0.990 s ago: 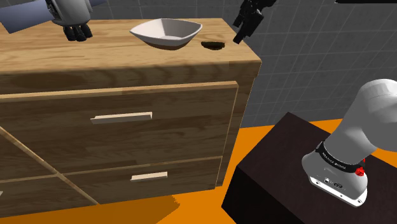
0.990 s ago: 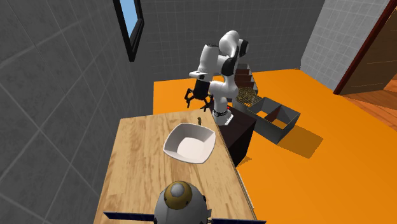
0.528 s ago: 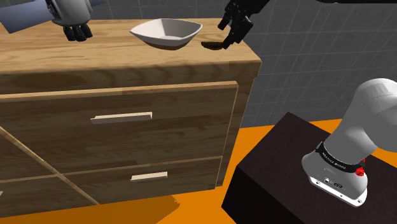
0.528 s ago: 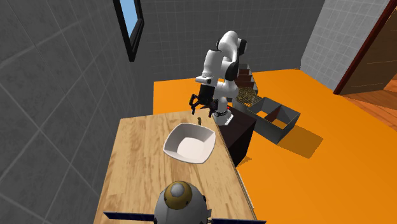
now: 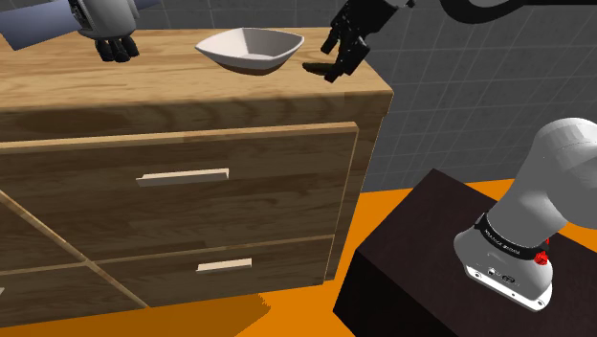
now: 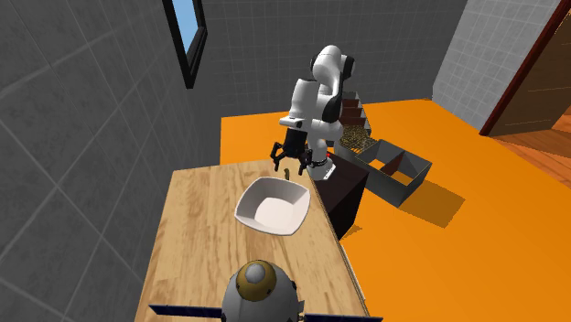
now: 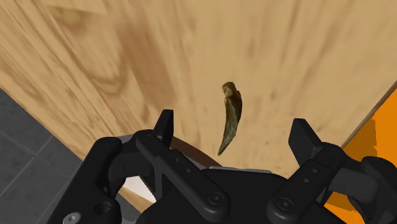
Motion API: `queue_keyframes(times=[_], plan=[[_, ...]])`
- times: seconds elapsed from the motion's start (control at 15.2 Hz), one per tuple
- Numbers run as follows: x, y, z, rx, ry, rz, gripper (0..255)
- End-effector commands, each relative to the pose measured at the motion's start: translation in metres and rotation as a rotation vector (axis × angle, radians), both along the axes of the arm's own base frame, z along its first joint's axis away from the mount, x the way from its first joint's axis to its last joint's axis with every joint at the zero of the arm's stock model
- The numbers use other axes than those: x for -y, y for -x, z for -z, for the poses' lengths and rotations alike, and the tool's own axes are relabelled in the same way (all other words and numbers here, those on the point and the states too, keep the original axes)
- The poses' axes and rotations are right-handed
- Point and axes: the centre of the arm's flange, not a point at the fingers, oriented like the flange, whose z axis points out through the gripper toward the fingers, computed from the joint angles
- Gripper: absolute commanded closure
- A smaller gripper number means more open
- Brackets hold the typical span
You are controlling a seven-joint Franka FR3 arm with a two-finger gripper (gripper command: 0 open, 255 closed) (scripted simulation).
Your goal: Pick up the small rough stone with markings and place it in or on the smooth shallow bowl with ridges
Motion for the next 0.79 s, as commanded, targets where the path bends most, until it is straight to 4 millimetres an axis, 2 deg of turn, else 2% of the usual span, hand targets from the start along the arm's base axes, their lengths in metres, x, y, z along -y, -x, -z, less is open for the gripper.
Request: queue_keyframes(times=[0.0, 0.13, 0.2, 0.73], plan=[[-0.0002, -0.0002, 0.0002, 0.000, 0.000, 0.000, 0], [-0.0002, -0.0002, 0.0002, 0.000, 0.000, 0.000, 0], [-0.0002, -0.0002, 0.0002, 0.000, 0.000, 0.000, 255], [-0.0002, -0.0002, 0.0002, 0.000, 0.000, 0.000, 255]])
